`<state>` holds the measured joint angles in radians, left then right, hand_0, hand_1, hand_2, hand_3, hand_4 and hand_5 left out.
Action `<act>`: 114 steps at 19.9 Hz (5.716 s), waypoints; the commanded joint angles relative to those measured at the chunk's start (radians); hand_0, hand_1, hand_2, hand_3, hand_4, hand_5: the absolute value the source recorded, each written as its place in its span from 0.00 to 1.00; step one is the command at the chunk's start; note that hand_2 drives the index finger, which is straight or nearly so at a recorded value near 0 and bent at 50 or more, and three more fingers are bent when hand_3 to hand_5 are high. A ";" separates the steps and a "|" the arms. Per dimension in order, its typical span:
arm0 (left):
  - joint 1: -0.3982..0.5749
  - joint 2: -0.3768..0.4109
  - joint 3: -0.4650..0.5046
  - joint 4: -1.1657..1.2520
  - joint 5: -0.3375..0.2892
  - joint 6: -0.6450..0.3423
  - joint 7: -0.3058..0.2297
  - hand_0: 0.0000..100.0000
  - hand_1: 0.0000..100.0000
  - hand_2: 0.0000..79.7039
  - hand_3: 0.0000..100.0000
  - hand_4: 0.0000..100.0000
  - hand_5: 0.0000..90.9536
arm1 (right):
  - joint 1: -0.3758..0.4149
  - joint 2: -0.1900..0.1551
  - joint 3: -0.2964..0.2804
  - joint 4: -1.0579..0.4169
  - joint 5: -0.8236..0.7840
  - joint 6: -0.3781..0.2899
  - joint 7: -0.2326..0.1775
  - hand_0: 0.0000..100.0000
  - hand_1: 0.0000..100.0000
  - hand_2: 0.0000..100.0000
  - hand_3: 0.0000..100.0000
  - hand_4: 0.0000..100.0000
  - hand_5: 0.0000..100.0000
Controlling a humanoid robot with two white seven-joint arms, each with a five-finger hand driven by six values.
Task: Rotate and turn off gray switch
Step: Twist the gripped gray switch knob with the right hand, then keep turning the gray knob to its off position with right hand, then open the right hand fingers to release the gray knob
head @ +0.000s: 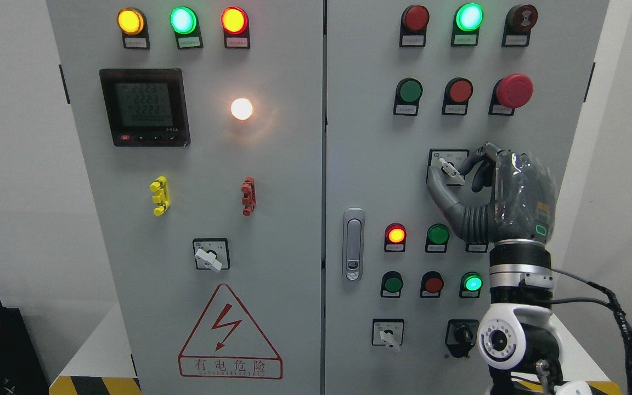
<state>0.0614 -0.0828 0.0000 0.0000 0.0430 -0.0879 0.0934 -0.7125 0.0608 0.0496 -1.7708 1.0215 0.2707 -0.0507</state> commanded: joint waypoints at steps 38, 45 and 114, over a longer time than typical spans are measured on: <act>0.000 0.000 -0.002 0.014 0.000 0.000 0.000 0.12 0.39 0.00 0.00 0.00 0.00 | -0.005 0.004 0.004 0.002 -0.003 0.018 0.002 0.43 0.45 0.70 0.95 0.88 0.98; 0.000 0.000 -0.002 0.014 0.000 0.000 -0.001 0.12 0.39 0.00 0.00 0.00 0.00 | -0.004 0.004 0.004 0.004 -0.003 0.018 0.003 0.45 0.45 0.71 0.97 0.88 0.99; 0.000 0.000 -0.002 0.014 0.000 0.000 0.000 0.12 0.39 0.00 0.00 0.00 0.00 | 0.048 -0.048 -0.007 -0.035 -0.008 -0.010 -0.024 0.48 0.40 0.68 0.98 0.89 0.99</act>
<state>0.0613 -0.0828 0.0000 0.0000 0.0430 -0.0879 0.0925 -0.6925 0.0417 0.0484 -1.7768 1.0151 0.2646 -0.0693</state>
